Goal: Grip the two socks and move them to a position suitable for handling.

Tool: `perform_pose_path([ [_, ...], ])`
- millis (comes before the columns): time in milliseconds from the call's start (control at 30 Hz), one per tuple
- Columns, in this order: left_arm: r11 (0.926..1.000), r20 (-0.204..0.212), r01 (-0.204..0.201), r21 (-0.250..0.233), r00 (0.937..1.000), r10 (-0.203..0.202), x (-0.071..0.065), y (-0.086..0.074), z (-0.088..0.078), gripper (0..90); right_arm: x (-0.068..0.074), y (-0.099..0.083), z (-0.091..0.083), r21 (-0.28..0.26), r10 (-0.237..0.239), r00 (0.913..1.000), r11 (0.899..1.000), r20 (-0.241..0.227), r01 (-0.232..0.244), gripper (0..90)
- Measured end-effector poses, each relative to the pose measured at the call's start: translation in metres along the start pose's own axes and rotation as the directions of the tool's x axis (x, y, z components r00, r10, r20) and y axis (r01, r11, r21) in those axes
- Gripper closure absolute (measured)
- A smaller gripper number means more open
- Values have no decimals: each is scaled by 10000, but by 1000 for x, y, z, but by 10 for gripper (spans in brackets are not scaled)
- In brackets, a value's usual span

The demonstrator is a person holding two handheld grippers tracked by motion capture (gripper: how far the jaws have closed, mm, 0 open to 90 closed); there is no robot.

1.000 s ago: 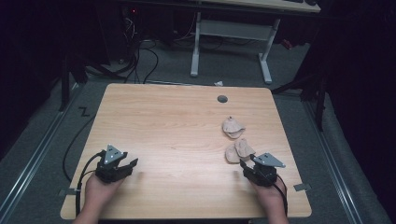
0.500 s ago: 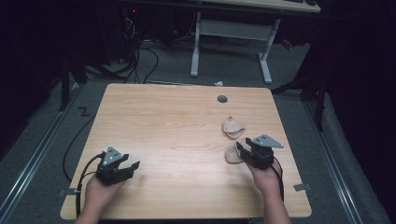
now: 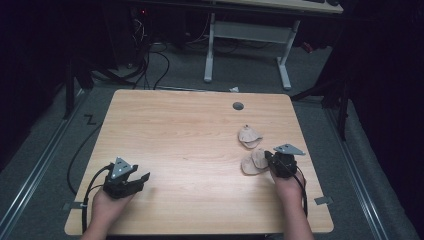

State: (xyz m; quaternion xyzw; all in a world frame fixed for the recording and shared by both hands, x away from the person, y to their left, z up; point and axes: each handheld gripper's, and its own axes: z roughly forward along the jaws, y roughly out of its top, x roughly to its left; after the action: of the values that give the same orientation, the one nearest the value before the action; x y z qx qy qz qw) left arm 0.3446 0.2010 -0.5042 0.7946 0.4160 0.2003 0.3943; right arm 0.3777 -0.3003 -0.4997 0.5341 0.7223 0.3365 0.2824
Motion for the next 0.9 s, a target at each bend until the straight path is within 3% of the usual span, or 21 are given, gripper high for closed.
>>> perform_pose_path([
  [67, 10000, 41, -63, 53, 10000, 63, -1, 0, 1, 447, -1, -5, 11, 528, 4, 10000, 9986, -35, -3, 900],
  [133, 10000, 65, -55, 62, 10000, 55, -2, 0, 1, 447, 0, -5, 13, 714, -27, 10000, 9974, -52, 31, 900],
  [200, 10000, 149, -38, 80, 9999, 37, -2, 1, 1, 451, 4, -10, 22, 1253, -298, 9995, 9917, -65, 304, 900],
  [533, 9999, 266, -117, -61, 9996, 119, -11, 5, 1, 464, 29, -13, 16, 1256, -915, 9936, 9871, -662, 993, 900],
  [767, 9992, 283, -385, 68, 9989, 383, -26, 7, 5, 485, 59, -12, 14, 1245, -1343, 9806, 9805, -1426, 1524, 900],
  [900, 9980, 529, -623, 101, 9967, 617, -39, 8, 9, 490, 81, -11, 15, 1167, -1861, 9686, 9714, -1651, 2066, 900],
])
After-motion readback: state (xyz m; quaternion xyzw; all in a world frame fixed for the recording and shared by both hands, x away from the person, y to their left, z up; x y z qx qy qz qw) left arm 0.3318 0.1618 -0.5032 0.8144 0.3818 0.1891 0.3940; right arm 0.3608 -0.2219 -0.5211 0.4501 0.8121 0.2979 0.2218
